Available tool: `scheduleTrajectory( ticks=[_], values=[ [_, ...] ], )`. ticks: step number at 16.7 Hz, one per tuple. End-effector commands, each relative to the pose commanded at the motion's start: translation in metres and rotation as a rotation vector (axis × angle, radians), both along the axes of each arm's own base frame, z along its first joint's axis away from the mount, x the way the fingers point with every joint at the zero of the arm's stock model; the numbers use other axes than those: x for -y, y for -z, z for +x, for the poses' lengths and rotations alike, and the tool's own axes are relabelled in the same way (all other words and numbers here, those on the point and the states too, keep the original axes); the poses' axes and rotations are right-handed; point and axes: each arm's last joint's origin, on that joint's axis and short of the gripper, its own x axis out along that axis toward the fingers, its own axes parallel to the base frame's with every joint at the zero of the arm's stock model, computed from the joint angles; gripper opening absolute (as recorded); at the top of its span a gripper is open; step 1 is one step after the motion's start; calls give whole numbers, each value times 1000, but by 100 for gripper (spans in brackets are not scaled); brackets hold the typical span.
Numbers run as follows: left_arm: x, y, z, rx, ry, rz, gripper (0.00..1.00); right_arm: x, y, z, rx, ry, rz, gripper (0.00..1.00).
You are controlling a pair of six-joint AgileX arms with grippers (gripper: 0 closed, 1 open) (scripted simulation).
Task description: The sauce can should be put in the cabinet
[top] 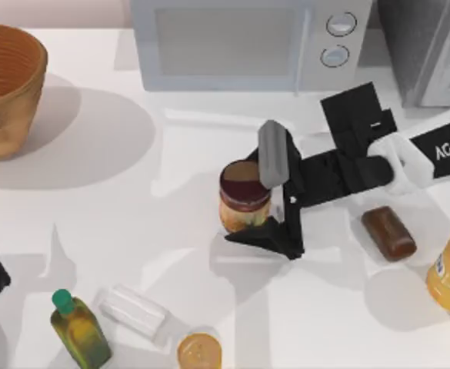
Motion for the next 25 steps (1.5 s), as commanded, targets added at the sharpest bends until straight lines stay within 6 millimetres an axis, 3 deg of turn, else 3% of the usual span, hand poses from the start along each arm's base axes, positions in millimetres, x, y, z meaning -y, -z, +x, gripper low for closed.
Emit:
scheduleTrajectory(
  ticks=[5, 18, 25],
  values=[
    [0, 0, 0, 0, 0, 0, 100, -5, 3, -1, 0, 0, 0, 100],
    [0, 0, 0, 0, 0, 0, 100, -5, 3, -1, 0, 0, 0, 2],
    [0, 0, 0, 0, 0, 0, 100, -5, 3, -1, 0, 0, 0, 0]
  ],
)
